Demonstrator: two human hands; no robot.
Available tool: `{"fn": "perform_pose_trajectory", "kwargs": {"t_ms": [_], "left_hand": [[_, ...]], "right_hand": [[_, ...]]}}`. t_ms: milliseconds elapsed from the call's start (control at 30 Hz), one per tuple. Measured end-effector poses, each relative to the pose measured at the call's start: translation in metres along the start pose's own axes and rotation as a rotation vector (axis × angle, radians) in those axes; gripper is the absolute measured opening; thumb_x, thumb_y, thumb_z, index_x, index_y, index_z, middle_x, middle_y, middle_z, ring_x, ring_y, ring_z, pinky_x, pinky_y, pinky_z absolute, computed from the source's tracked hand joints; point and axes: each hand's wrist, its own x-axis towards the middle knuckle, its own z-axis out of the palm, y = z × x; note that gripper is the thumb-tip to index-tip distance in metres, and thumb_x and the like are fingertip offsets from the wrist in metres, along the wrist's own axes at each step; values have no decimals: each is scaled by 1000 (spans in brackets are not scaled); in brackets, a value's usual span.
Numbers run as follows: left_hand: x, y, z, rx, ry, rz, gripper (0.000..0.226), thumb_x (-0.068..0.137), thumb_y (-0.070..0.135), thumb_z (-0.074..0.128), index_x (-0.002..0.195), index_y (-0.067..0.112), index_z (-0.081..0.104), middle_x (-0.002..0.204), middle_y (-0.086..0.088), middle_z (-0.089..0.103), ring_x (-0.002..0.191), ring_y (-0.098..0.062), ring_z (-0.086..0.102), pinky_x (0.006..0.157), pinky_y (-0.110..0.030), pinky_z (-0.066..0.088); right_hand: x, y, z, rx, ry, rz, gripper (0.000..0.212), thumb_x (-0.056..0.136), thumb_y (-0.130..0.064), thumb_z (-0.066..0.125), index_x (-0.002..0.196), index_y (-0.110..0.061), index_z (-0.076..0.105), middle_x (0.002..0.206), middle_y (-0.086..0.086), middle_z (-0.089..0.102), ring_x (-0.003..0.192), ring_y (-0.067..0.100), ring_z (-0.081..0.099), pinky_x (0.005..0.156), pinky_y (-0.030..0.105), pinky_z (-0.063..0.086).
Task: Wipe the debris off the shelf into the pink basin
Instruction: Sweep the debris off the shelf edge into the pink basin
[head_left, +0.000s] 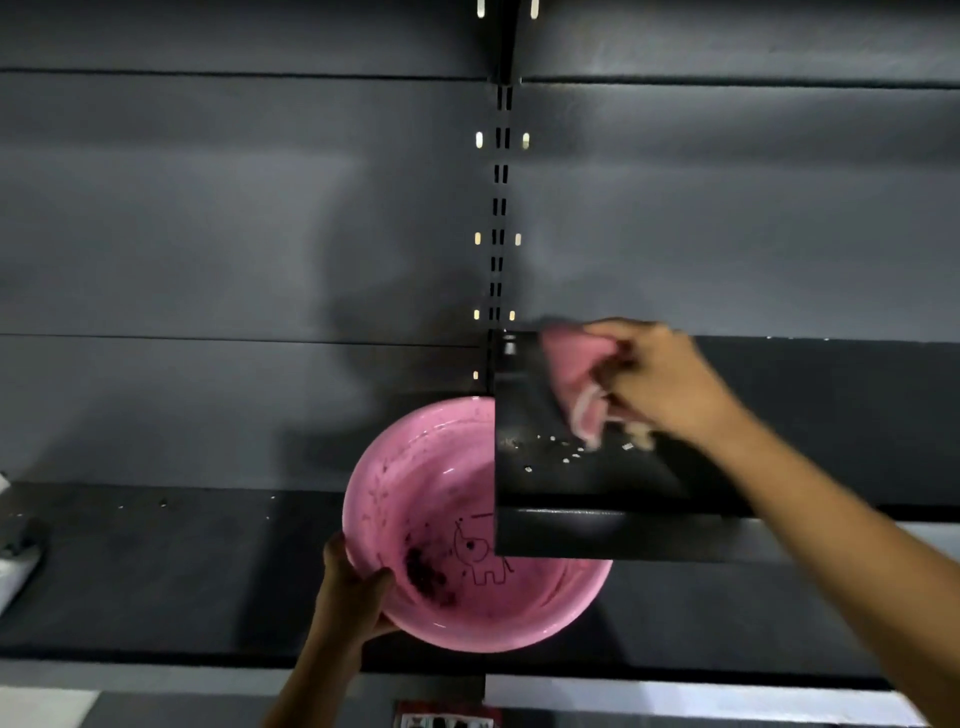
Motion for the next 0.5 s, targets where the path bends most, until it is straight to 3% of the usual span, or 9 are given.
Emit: {"fn": "perform_pose_trajectory", "kwargs": {"t_ms": [33, 167, 233, 333, 500], "left_hand": [[-1, -1, 0, -7, -8, -7, 66, 81, -8, 53, 132, 24, 26, 119, -17, 46, 93, -37, 60, 62, -52, 57], [-2, -4, 1, -35, -30, -22, 68, 81, -5, 55, 133, 28, 25, 120, -15, 44, 93, -36, 60, 60, -50, 57], [-2, -6, 3, -47, -37, -26, 70, 80, -6, 55, 132, 30, 25, 118, -14, 45, 91, -35, 61, 55, -45, 57], [-3, -8, 6, -73, -39, -38, 72, 78, -8, 56, 131, 31, 26, 110, -10, 46, 91, -35, 60, 50, -40, 57], [-7, -6, 4, -88, -42, -20, 69, 78, -7, 56, 128, 31, 29, 107, -8, 46, 91, -34, 60, 49, -38, 57]], "right_hand": [[-4, 18, -19, -67, 27, 60, 41, 76, 0, 55, 103, -31, 63, 68, 9, 71, 42, 25, 65, 40, 23, 50], [-34, 78, -55, -560, 17, 265, 25, 82, -17, 58, 104, -18, 68, 103, 15, 72, 91, 32, 69, 77, 34, 50], [-49, 81, -43, -545, 38, 265, 26, 81, -29, 59, 103, -19, 70, 107, 15, 71, 93, 36, 68, 82, 40, 55], [-51, 55, -18, -449, 57, 204, 29, 77, -42, 55, 98, -27, 70, 97, 14, 73, 90, 35, 69, 79, 42, 57], [-40, -9, 43, -416, -95, -17, 24, 80, -27, 59, 102, -24, 67, 90, 10, 75, 86, 30, 70, 81, 36, 56]]}}
